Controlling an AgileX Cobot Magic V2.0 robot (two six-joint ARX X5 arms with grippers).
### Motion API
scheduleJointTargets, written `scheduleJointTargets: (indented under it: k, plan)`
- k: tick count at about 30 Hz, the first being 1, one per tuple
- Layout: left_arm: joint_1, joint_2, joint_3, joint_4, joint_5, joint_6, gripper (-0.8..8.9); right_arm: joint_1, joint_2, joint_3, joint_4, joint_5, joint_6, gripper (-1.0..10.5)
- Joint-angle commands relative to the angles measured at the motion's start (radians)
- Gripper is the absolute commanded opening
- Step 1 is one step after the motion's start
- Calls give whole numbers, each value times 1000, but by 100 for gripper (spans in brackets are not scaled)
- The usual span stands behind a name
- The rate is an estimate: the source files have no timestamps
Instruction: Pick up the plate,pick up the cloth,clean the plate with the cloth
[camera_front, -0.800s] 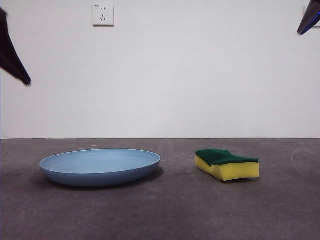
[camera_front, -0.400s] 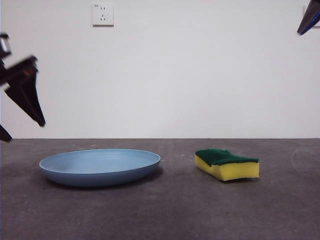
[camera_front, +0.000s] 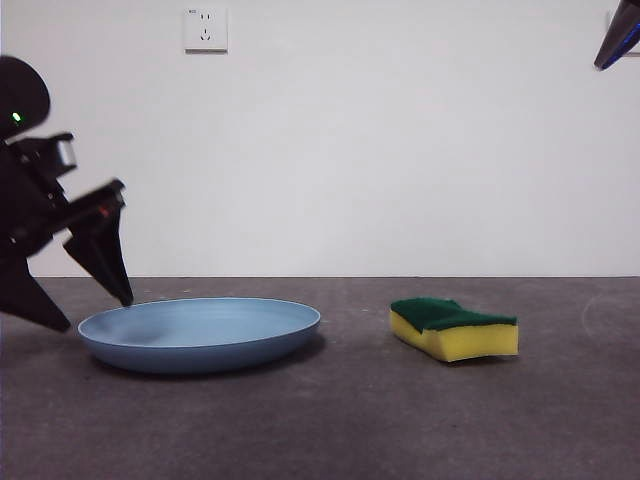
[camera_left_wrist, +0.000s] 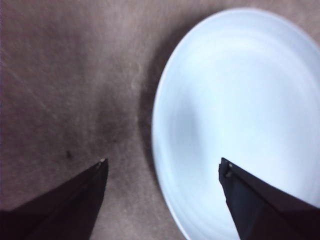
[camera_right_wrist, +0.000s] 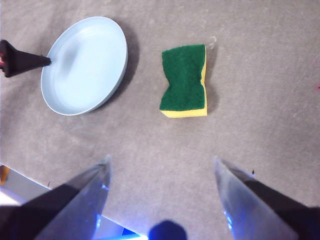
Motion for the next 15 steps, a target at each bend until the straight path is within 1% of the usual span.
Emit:
scheduleJointTargets:
  k: [1, 5, 9, 10, 11, 15]
  plan:
    - [-16, 29, 0, 19, -14, 6, 372, 2, -2, 5, 2, -1, 6, 346]
    - [-31, 47, 0, 45, -51, 6, 372, 2, -2, 5, 2, -1, 6, 345]
    - [-32, 68, 0, 60, -51, -12, 368, 2, -2, 5, 3, -1, 6, 344]
    - [-32, 74, 0, 61, -50, -12, 348, 2, -2, 5, 3, -1, 6, 344]
    - [-32, 79, 0, 60, -50, -12, 292, 2, -2, 5, 4, -1, 6, 344]
    - [-32, 82, 0, 60, -50, 8, 9, 2, -2, 5, 10, -1, 6, 344]
